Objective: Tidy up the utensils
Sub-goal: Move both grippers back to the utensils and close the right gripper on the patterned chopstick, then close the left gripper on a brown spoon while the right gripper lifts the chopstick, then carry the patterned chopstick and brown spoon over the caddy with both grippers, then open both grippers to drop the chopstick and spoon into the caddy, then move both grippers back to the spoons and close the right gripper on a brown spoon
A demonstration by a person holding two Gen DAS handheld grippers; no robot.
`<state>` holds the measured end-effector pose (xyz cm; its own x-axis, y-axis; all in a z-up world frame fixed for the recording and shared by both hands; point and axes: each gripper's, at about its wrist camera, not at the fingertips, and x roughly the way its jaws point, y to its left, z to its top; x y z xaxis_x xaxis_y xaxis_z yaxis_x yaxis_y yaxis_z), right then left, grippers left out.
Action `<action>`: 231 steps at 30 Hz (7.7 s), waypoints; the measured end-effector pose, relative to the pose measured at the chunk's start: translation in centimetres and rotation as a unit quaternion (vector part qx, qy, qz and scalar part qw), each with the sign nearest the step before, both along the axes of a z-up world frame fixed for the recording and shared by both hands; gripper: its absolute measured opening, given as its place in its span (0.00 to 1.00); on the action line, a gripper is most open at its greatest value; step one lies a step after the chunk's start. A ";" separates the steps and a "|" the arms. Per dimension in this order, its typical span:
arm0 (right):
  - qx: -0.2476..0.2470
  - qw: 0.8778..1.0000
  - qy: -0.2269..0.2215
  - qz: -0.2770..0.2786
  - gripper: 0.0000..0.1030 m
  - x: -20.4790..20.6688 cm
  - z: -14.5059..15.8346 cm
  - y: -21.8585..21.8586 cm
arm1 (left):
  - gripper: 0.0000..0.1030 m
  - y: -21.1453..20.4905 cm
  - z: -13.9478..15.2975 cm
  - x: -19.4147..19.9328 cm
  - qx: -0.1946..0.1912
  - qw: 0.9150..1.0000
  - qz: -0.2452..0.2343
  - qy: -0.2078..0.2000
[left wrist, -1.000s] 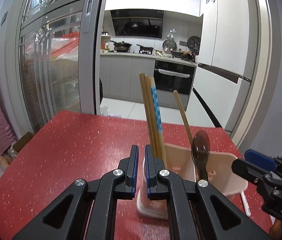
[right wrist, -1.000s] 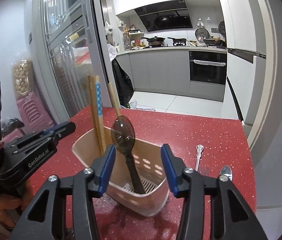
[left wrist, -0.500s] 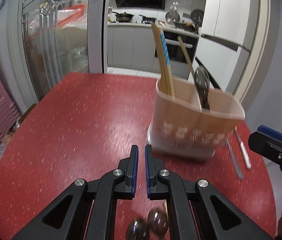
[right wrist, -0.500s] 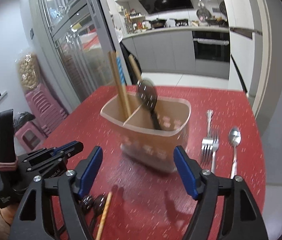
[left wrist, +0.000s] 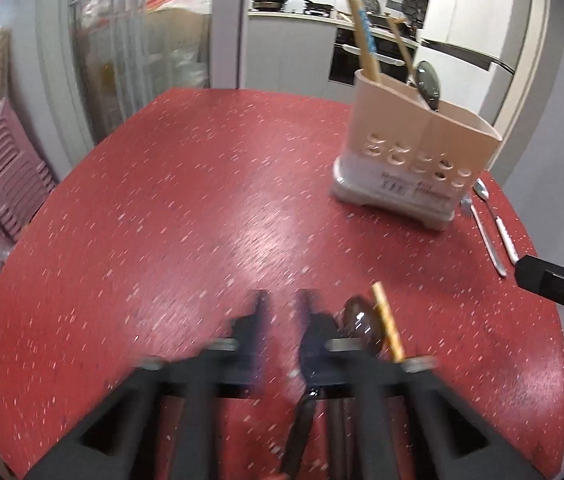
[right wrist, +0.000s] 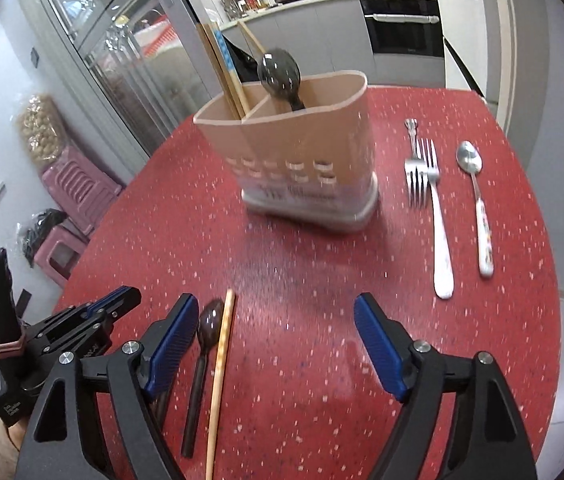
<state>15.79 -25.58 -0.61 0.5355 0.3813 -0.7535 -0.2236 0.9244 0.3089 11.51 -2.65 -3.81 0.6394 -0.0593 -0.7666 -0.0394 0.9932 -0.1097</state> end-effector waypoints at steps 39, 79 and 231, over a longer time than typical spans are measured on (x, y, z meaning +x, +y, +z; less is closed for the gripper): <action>-0.153 0.977 0.128 0.075 0.53 -0.5 -6.5 10.1 | 1.00 1.6 -5.7 -2.7 0.051 0.991 -0.081 0.092; -0.043 0.990 0.084 0.105 0.08 -1.3 -4.2 3.9 | 0.36 -3.0 -3.2 -1.2 0.043 0.977 -0.177 0.107; 0.022 0.999 0.034 0.005 0.84 0.6 -1.9 -0.8 | 0.36 0.3 -0.9 -0.6 -0.013 1.000 0.012 0.001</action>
<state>16.40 -26.40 -2.54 0.4805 0.4191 -0.7704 -0.2101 0.9078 0.3629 10.93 -2.33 -4.74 0.6399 -0.0639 -0.7658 -0.0630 0.9888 -0.1352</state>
